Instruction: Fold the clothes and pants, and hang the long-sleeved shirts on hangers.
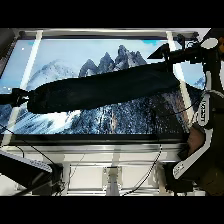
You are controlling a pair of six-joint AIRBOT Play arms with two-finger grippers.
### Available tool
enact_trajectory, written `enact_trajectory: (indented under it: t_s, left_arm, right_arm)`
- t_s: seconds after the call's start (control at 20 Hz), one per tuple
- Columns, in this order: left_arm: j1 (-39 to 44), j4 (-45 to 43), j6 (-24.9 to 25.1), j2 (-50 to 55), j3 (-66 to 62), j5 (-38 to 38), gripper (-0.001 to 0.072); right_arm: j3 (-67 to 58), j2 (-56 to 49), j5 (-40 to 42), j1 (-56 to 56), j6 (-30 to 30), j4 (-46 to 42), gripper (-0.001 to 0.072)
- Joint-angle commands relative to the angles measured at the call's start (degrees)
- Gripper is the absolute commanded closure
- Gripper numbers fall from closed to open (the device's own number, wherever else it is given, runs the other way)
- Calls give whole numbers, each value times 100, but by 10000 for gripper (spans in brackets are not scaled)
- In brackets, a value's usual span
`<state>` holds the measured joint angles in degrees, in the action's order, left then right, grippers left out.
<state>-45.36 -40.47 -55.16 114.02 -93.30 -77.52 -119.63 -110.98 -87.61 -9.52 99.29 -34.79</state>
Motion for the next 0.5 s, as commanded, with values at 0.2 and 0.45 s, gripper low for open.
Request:
enact_trajectory:
  t_s: [0.2, 0.45]
  left_arm:
    - [144, -155, -37, 439, -129, -238, 112]
    - [291, -153, 11, 527, -129, -490, 123]
  right_arm:
    - [-4, 2, 28, 144, 2, 55, 88]
    - [-4, 2, 289, 205, 2, 55, 88]
